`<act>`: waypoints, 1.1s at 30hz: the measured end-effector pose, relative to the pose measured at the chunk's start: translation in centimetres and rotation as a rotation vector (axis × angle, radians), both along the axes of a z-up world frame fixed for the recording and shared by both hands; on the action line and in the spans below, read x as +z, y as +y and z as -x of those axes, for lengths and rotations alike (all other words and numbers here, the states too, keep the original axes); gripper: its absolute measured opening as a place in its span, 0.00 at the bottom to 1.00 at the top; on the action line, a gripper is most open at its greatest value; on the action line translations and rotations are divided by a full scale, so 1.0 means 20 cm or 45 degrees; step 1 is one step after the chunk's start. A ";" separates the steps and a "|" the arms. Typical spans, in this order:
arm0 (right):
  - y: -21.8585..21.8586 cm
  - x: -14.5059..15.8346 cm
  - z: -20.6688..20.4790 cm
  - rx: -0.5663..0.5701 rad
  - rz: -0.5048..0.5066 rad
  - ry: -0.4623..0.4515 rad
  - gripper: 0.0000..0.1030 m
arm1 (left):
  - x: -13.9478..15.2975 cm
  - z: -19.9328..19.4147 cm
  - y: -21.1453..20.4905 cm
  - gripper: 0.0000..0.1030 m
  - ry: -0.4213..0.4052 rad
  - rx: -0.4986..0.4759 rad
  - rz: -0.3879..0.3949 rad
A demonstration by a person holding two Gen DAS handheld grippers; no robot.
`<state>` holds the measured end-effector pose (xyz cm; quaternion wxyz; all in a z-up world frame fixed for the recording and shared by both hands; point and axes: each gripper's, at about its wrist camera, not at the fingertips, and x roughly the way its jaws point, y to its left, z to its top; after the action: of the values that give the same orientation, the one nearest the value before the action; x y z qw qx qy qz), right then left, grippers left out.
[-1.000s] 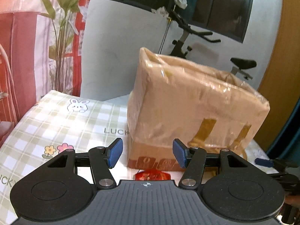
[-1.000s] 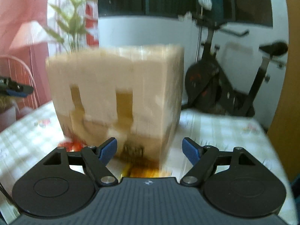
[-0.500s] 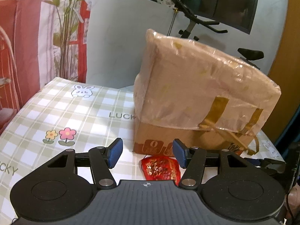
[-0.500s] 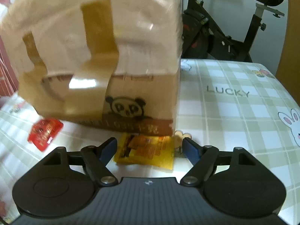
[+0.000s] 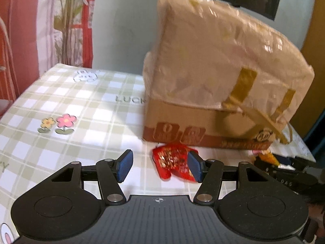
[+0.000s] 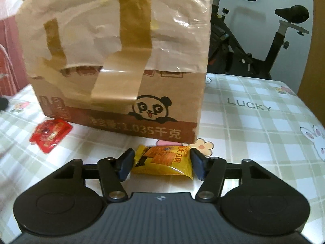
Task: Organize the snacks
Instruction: 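Grasp the gold foil packet with the right tool while the left tool grasps the red packet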
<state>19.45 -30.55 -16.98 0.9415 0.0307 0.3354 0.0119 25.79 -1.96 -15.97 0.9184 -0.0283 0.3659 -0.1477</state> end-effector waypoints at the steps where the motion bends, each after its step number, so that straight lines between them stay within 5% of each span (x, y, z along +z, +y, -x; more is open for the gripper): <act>1: 0.00 0.00 0.01 0.005 -0.001 -0.013 0.58 | -0.02 -0.01 -0.01 0.60 0.006 -0.010 -0.010; 22: 0.02 0.01 0.03 0.071 -0.059 -0.073 0.57 | -0.23 -0.20 -0.25 0.72 0.028 -0.034 -0.179; 33: 0.00 0.01 0.02 0.086 -0.083 -0.063 0.57 | -0.29 -0.19 -0.31 0.97 -0.017 -0.059 -0.248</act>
<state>19.05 -30.53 -16.82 0.9471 0.0497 0.3121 0.0553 29.68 -8.09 -21.81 0.9156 0.0706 0.3729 -0.1329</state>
